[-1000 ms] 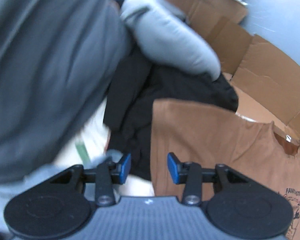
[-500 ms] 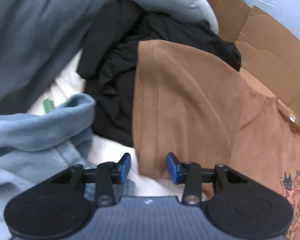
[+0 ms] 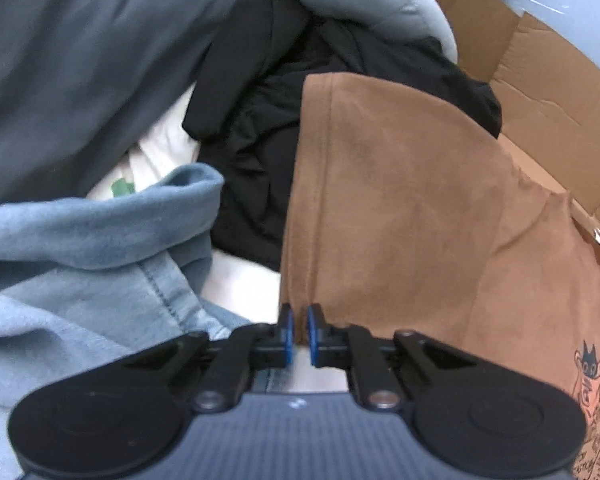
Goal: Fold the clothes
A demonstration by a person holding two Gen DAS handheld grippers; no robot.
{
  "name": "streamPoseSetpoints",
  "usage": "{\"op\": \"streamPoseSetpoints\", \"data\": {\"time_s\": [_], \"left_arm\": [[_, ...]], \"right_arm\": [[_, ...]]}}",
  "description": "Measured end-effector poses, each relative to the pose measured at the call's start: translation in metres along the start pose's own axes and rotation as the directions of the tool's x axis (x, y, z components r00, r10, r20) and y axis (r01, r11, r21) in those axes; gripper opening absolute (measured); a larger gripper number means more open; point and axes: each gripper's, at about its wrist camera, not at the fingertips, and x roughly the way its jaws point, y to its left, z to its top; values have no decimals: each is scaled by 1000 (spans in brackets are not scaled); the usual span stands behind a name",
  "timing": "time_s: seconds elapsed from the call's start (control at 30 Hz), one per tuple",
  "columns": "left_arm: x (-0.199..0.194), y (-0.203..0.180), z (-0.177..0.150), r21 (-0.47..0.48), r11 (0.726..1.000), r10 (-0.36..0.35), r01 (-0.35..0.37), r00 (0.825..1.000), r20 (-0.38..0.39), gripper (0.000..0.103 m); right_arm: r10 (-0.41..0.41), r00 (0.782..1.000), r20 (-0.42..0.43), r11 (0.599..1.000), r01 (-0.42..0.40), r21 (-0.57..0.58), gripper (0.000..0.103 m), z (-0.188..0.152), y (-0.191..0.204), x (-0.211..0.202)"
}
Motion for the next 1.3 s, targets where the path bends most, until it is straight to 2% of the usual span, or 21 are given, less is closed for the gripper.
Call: {"op": "streamPoseSetpoints", "data": {"time_s": [0.13, 0.17, 0.2, 0.23, 0.27, 0.3, 0.4, 0.47, 0.53, 0.57, 0.6, 0.67, 0.8, 0.9, 0.93, 1.03, 1.1, 1.13, 1.3], "left_arm": [[8, -3, 6, 8, 1000, 12, -12, 1000, -28, 16], [9, -4, 7, 1, 1000, 7, -7, 999, -33, 20], [10, -4, 8, -2, 1000, 3, -3, 999, -37, 31], [11, -7, 8, 15, 1000, 1, 0, 999, -41, 38], [13, -9, 7, 34, 999, 1, 0, 999, -46, 50], [16, -14, 7, 61, 998, 18, -15, 999, -52, 51], [21, -22, 7, 104, 994, 51, -45, 997, -56, 52], [22, -24, 6, 113, 992, 61, -55, 997, -55, 49], [20, -25, 7, 128, 990, 74, -66, 996, -55, 33], [17, -25, 8, 140, 987, 90, -82, 994, -54, 15], [14, -24, 9, 143, 985, 102, -93, 993, -54, 10], [8, -20, 11, 126, 987, 110, -102, 992, -60, 8], [7, -24, 9, 176, 966, 205, -190, 977, -66, 8], [3, -19, 13, 127, 961, 256, -245, 963, -84, 8], [-1, -18, 14, 114, 967, 236, -227, 969, -78, 10], [-15, -25, 15, 154, 969, 204, -194, 978, -49, 13], [-23, -30, 16, 185, 965, 198, -188, 979, -39, 29], [-27, -30, 18, 187, 966, 190, -180, 981, -35, 32], [-35, -25, 38, 149, 973, 181, -175, 983, -27, 39]], "right_arm": [[4, 1000, -13, 1000, -4, -10, 49, -4, 3, 2], [3, 1000, -14, 1000, -3, -13, 49, -5, 3, 2], [2, 1000, -15, 1000, -2, -14, 49, -6, 2, 2], [1, 1000, -14, 1000, -1, -13, 49, -7, 2, 2], [1, 1000, -13, 1000, -1, -10, 49, -7, 1, 1], [0, 1000, -14, 1000, 0, -5, 49, -8, -1, 2], [-7, 1000, -20, 1000, 7, 16, 49, -10, -7, 5], [-8, 1000, -27, 999, 9, 35, 49, -13, -12, 8], [-12, 999, -33, 999, 13, 49, 49, -16, -17, 10], [-14, 999, -34, 998, 16, 55, 49, -18, -19, 11], [-16, 999, -35, 998, 18, 63, 49, -19, -22, 12], [-22, 999, -35, 996, 25, 90, 49, -22, -29, 13], [-41, 998, -43, 988, 47, 146, 49, -32, -45, 16], [-70, 996, -48, 981, 77, 180, 49, -41, -58, 17], [-80, 996, -46, 977, 87, 197, 49, -44, -63, 15], [-110, 993, -41, 961, 117, 249, 49, -54, -80, 12], [-134, 991, -29, 946, 136, 294, 49, -62, -93, 8], [-146, 989, -23, 937, 146, 317, 49, -65, -98, 7], [-193, 981, 4, 886, 173, 431, 49, -79, -124, 6]]}}
